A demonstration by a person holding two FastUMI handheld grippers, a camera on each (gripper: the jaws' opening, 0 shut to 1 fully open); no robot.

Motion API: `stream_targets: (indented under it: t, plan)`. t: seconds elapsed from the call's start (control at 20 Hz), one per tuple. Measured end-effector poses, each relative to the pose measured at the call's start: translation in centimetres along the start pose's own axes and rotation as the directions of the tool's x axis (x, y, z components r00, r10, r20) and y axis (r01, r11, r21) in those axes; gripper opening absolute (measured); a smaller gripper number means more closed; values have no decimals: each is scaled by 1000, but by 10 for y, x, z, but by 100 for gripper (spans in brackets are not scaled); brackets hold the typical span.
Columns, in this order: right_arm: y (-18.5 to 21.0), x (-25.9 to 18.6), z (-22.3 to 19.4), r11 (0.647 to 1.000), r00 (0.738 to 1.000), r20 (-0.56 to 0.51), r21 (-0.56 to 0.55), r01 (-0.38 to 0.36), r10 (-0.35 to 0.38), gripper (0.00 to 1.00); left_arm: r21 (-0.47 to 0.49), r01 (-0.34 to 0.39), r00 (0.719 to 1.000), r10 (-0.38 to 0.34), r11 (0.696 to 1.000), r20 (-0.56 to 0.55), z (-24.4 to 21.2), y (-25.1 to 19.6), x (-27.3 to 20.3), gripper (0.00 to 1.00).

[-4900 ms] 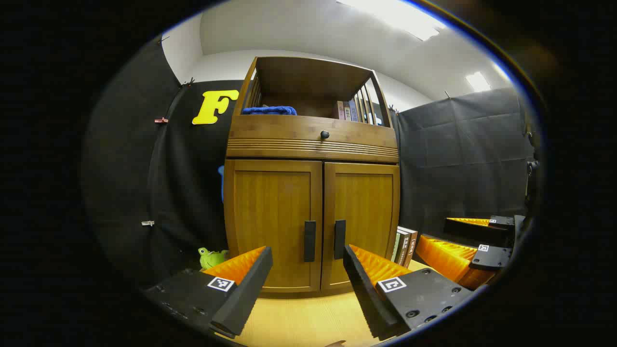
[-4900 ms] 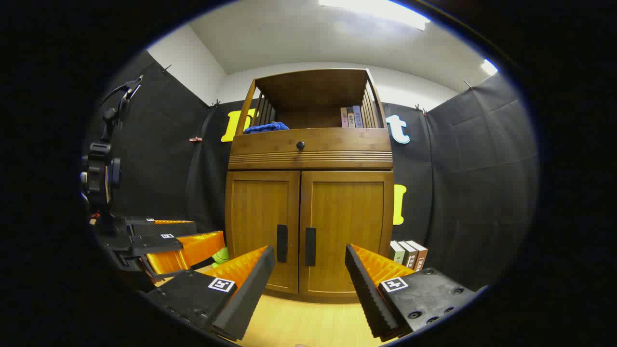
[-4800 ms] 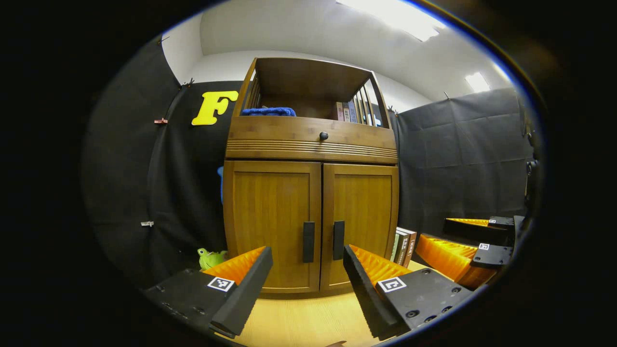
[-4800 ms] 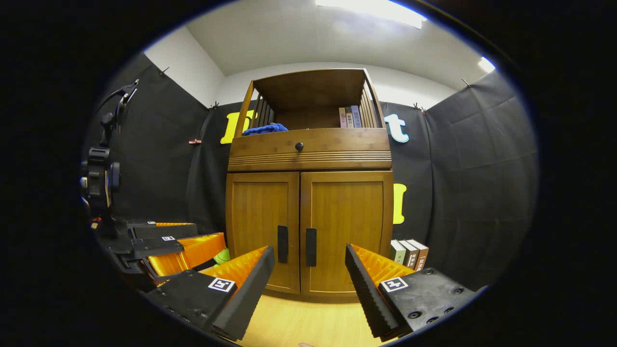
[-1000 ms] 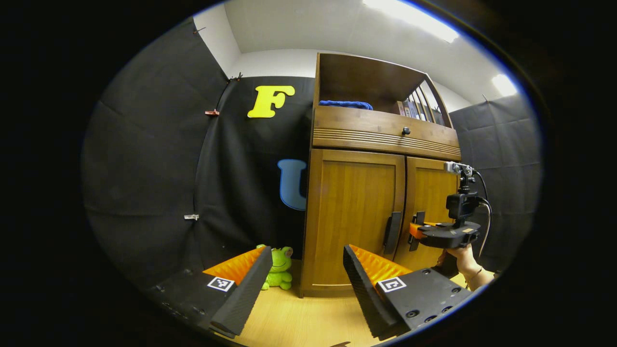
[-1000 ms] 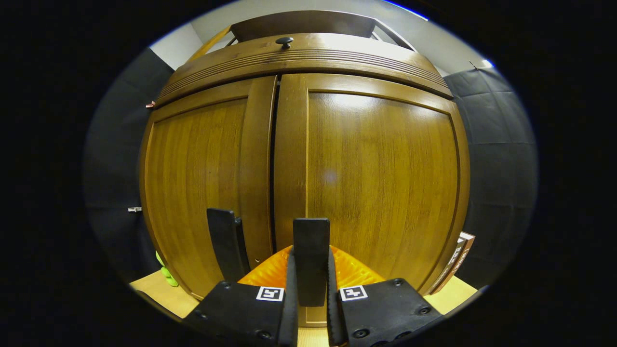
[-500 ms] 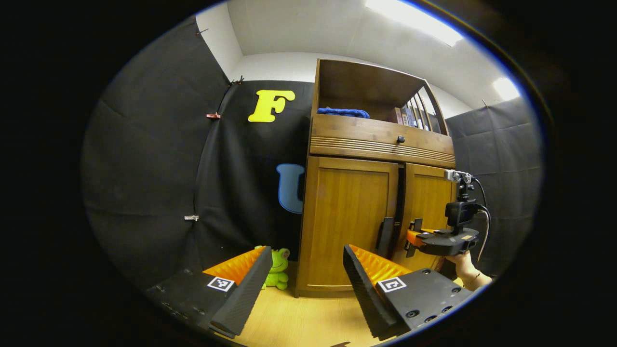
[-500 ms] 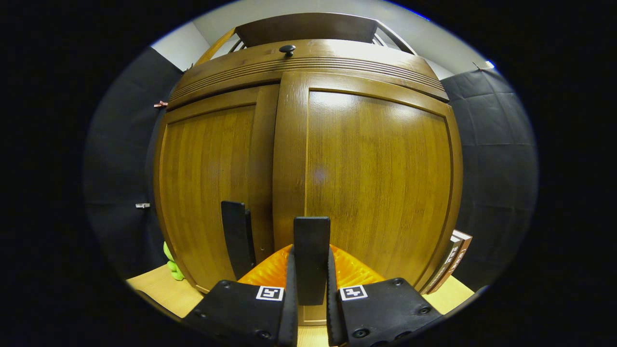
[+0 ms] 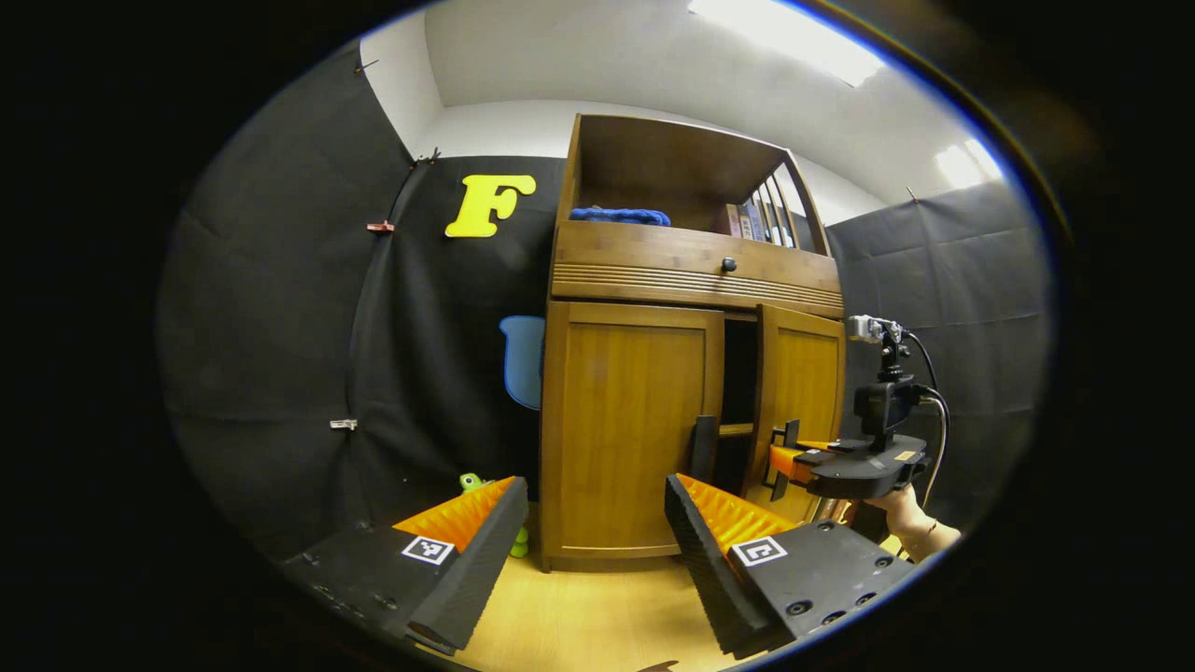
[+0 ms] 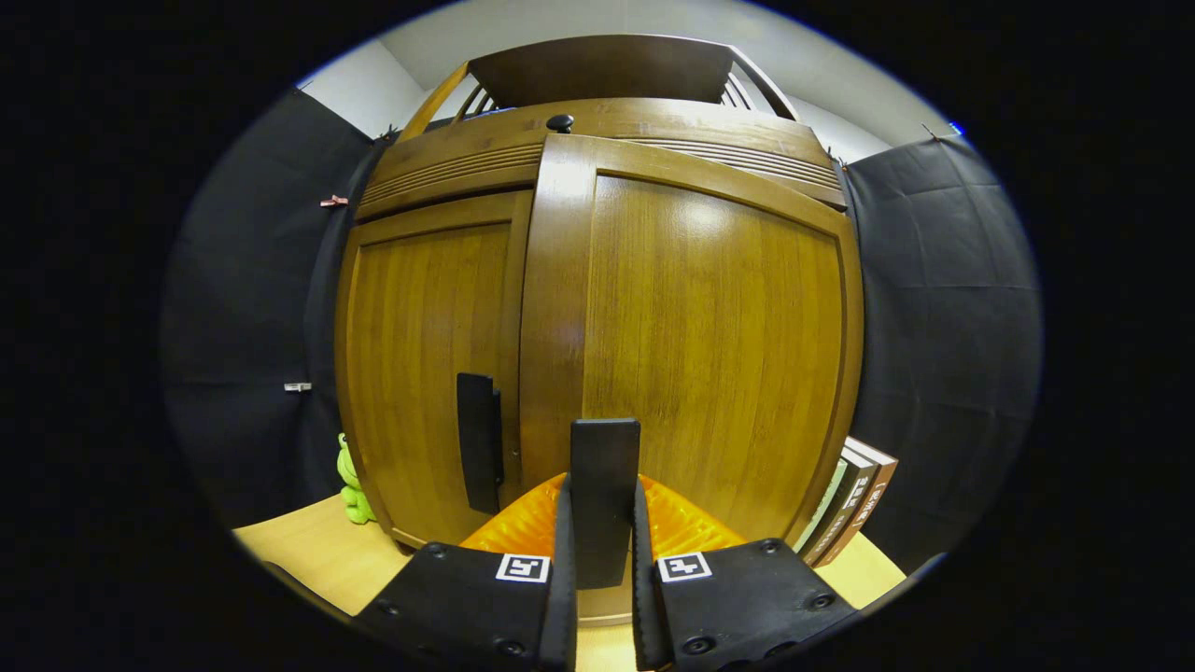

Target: Open the right door of the double-door shoe cabinet with the right hand, and open the left door with the left hand.

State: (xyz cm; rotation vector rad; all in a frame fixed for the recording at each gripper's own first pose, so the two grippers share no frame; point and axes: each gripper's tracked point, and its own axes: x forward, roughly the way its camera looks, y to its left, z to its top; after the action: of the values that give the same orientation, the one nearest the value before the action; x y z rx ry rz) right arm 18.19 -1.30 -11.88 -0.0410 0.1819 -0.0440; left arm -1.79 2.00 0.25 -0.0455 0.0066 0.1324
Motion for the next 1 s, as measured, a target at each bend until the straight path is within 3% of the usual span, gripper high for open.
stream_targets:
  t: [0.1,0.4,0.85,0.9,1.0]
  plan:
    - [-4,-12,0,1000,1000,-4,6,-14,14,28,3,22,1000,-22,1000,0,0,-13,2,89]
    - [-23,-49,0,1000,1000,-8,4,-26,26,28,10,106,994,-106,994,0,0,-57,4,92]
    - [-54,-89,1,1000,1000,-14,-3,2,-2,27,28,200,980,-200,979,-2,-4,-103,4,89]
    - [-58,-93,2,1000,1000,-16,-3,8,-8,23,24,209,978,-209,978,-1,-5,-107,4,91]
    - [-68,-101,1,1000,1000,-18,-6,21,-21,27,19,226,974,-226,974,4,-4,-115,4,91]
